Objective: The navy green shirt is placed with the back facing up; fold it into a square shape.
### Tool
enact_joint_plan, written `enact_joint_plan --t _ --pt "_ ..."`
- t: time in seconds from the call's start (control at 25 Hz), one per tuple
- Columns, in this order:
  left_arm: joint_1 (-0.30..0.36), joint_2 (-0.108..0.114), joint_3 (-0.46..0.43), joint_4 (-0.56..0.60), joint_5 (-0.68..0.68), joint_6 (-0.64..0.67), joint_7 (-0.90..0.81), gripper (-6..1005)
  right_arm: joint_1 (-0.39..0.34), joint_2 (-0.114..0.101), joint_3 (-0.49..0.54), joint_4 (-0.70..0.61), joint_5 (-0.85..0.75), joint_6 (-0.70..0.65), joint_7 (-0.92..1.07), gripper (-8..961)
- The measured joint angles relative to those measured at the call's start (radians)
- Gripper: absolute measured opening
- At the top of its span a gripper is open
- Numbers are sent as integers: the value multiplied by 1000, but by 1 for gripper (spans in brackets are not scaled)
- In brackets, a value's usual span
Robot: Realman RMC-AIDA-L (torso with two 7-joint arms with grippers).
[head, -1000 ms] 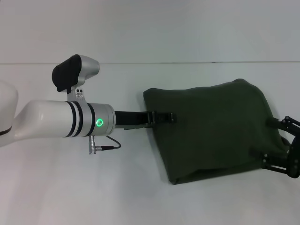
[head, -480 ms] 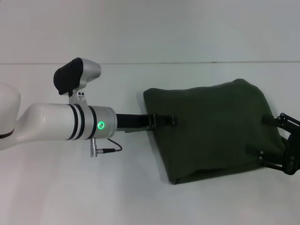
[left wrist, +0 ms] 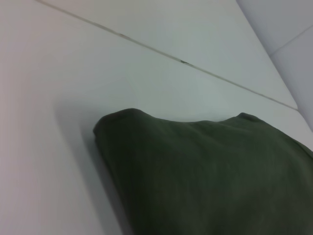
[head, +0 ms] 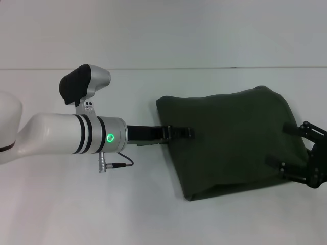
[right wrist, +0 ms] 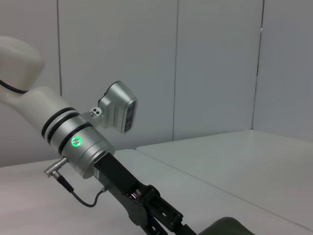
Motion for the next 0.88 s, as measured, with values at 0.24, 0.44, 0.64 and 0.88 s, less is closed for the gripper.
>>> enact_joint_plan --t 0.24,0.44,0.64,0.88 --pt "-1 0 0 0 -3 9 3 932 2 0 8 0 3 6 4 919" --pt "-5 0 0 0 -3 22 5 931 3 0 8 0 10 11 4 919" --pt "-6 -1 14 0 -3 31 6 930 8 0 9 0 11 11 5 919" --pt "-5 -2 26 0 -4 33 6 932 17 0 9 10 11 11 6 918"
